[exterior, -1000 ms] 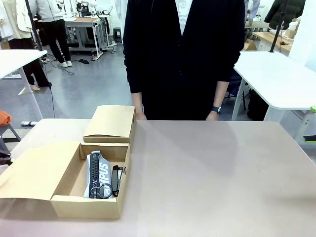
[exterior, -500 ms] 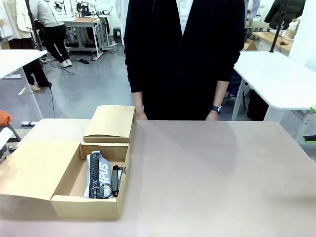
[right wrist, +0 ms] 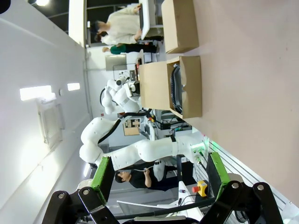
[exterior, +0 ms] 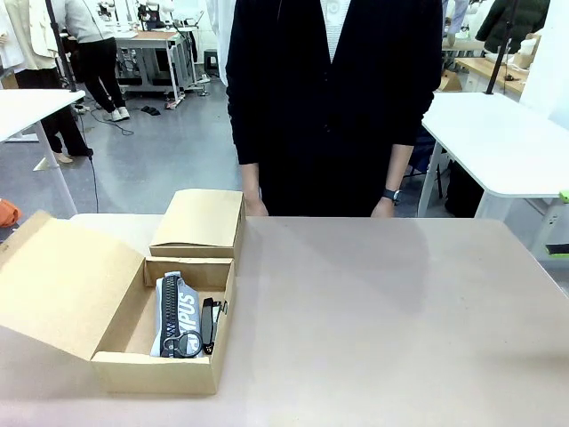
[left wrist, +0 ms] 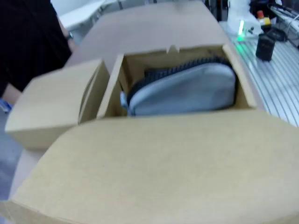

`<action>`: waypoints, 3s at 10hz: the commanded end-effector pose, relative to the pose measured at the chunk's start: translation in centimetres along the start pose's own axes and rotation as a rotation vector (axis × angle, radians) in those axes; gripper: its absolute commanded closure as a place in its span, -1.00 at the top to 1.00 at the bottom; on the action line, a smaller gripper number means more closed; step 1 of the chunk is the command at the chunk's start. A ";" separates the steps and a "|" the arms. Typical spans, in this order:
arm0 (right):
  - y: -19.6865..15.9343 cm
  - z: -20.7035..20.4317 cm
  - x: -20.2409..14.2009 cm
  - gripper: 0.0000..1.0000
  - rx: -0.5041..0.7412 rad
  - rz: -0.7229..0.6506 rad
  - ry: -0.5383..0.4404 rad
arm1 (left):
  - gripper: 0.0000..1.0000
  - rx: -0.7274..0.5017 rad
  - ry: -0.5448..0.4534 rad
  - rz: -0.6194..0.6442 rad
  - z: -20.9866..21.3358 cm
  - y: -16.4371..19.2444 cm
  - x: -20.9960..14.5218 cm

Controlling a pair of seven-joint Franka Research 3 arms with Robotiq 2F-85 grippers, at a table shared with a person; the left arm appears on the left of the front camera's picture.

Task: Place items inside the box.
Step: Close the lid of the Mailer Box closest to the robot.

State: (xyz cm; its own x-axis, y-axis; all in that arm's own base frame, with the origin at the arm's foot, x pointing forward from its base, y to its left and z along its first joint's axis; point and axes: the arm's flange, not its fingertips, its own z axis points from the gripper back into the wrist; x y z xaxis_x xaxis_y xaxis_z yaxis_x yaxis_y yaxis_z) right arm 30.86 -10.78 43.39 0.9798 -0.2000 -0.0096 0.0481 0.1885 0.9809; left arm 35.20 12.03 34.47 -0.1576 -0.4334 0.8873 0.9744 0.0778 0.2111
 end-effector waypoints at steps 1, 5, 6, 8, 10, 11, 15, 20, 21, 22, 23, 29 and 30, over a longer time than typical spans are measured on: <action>0.3 0.1 -0.1 1.00 0.003 0.009 0.002 | 1.00 0.029 -0.091 -0.098 -1.4 -2.9 -0.3; 0.3 0.1 -0.1 1.00 0.003 0.009 0.002 | 1.00 -0.113 -0.203 -0.219 -9.1 -6.9 7.7; 0.3 0.1 -0.1 1.00 0.003 0.009 0.002 | 1.00 -0.125 -0.186 -0.239 -11.4 -7.6 8.3; 0.3 0.1 -0.1 1.00 0.003 0.009 0.002 | 1.00 -0.155 -0.150 -0.214 -15.1 -8.5 8.5; 0.3 0.1 -0.1 1.00 0.003 0.009 0.002 | 1.00 -0.249 -0.179 -0.186 -17.8 -10.3 8.9; 0.3 0.1 -0.1 1.00 0.003 0.009 0.002 | 1.00 -0.298 -0.153 -0.195 -19.3 -11.5 8.6; 0.3 0.1 -0.1 1.00 0.003 0.009 0.002 | 1.00 -0.368 -0.029 -0.233 -21.2 -13.4 7.4; 0.3 0.1 -0.1 1.00 0.003 0.009 0.002 | 1.00 -0.382 0.040 -0.208 -19.3 -12.3 8.8; 0.3 0.1 -0.1 1.00 0.003 0.009 0.002 | 1.00 -0.359 0.011 -0.213 -17.1 -11.5 10.5; 0.3 0.1 -0.1 1.00 0.003 0.009 0.002 | 1.00 -0.334 -0.053 -0.201 -14.4 -10.7 12.1; 0.3 0.1 -0.1 1.00 0.003 0.009 0.002 | 1.00 -0.327 -0.112 -0.183 -11.9 -10.2 13.1; 0.3 0.1 -0.1 1.00 0.003 0.009 0.002 | 1.00 -0.270 -0.293 0.852 -5.2 -5.7 10.1; 0.3 0.1 -0.1 1.00 0.003 0.009 0.002 | 1.00 -0.278 -0.286 0.962 -4.8 -5.4 8.6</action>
State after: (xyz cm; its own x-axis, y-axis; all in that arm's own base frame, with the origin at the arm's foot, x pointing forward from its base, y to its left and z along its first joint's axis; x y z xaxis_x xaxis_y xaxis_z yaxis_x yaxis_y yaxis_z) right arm 30.81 -10.86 43.41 0.9794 -0.2016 -0.0099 0.0486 0.1881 0.9810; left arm 30.48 4.60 39.49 0.4831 -0.2232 0.8466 0.8688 0.0021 -0.4952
